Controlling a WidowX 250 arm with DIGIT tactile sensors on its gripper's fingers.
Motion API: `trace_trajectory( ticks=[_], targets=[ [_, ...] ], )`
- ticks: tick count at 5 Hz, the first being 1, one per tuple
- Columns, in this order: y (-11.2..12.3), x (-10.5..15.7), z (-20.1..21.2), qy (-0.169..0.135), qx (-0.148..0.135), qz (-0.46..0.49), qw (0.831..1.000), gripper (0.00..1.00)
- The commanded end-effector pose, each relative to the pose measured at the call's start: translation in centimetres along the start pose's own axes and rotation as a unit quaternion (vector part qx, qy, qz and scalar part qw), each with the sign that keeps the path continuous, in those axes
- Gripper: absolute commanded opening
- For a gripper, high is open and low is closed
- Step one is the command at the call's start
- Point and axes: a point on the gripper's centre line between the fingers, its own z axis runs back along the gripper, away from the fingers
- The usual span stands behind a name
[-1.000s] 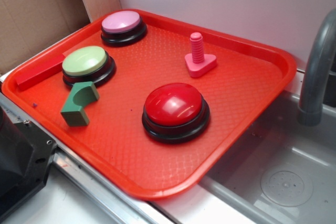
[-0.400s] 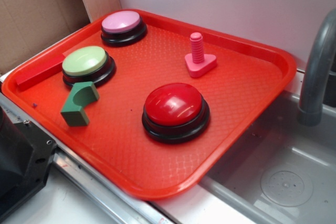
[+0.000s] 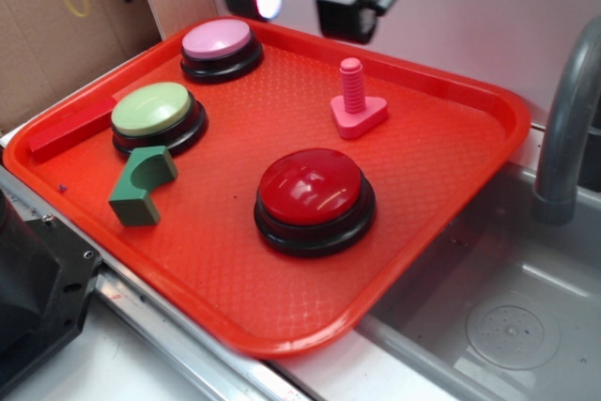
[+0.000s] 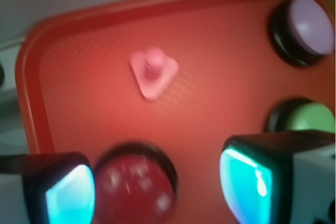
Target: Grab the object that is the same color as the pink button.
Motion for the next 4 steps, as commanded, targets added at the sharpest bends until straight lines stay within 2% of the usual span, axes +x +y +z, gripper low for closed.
trace_trajectory(
  ticks=[1,2,3,4],
  targets=[
    [1.0,3.9,-1.6,-0.062,-0.018,-0.027,0.998,1.00],
    [2.8,5.3,-3.3,-0.060,-0.041,-0.016,0.997,1.00],
    [3.2,5.9,-4.4,-0.048,-0.045,-0.014,0.998,1.00],
    [2.1,5.1,-5.9,-0.030,-0.046,-0.033,0.998,1.00]
  ],
)
